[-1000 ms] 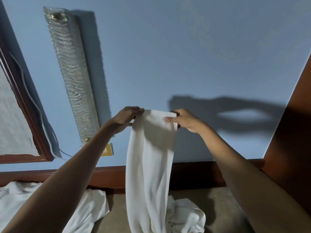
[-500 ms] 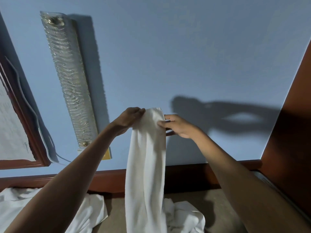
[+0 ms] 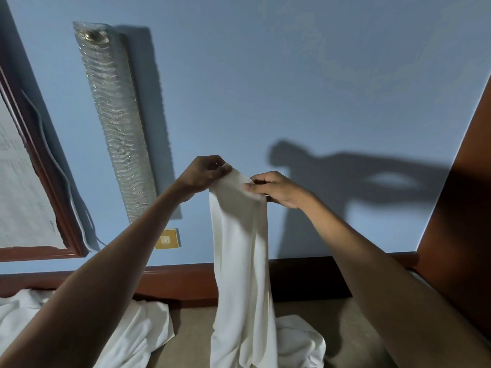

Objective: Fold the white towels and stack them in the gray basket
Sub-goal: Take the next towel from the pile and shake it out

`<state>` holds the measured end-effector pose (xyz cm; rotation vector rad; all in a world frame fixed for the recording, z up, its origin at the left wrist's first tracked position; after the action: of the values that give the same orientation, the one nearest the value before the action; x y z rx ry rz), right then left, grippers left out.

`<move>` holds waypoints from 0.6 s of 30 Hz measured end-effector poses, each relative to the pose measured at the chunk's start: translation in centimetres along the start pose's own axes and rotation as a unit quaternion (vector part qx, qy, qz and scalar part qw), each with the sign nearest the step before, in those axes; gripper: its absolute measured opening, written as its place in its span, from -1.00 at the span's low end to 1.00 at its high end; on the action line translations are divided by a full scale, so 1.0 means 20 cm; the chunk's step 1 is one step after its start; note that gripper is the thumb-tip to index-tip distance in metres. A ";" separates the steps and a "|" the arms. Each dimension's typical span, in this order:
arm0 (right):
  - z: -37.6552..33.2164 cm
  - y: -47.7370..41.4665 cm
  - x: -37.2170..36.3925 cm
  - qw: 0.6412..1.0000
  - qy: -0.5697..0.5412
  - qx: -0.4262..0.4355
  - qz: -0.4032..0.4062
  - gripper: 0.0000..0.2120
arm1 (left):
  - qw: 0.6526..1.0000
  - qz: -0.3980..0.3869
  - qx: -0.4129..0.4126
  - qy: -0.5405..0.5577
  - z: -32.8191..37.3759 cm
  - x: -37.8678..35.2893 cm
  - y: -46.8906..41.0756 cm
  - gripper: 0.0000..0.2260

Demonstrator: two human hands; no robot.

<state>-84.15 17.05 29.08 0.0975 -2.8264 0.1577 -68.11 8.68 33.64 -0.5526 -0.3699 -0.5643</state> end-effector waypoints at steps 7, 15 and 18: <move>0.14 0.06 0.03 0.997 -0.064 -0.049 -0.003 -0.82 | 0.984 0.168 0.005 -0.050 -0.16 0.19 0.05 -0.82; 0.32 0.17 0.07 0.992 -0.076 -0.098 -0.009 -0.88 | 0.943 0.317 0.098 -0.041 -0.40 0.38 0.16 -0.78; 0.38 0.19 0.10 0.994 -0.038 -0.107 0.000 -0.82 | 0.936 0.322 0.127 -0.067 -0.44 0.35 0.19 -0.79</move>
<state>-88.72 19.77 22.20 0.0559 -2.8974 -0.1510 -58.71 3.37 28.50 -0.4286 -0.3588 0.1551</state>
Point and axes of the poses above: each hand's wrist, its own y-axis away from the middle knuckle, its own x-axis out of the back of the hand, z = x × y, the point moved 8 cm from there along -y, towards the middle knuckle, and after that the axes turned 2 degrees about -z, right-handed, at the moved point
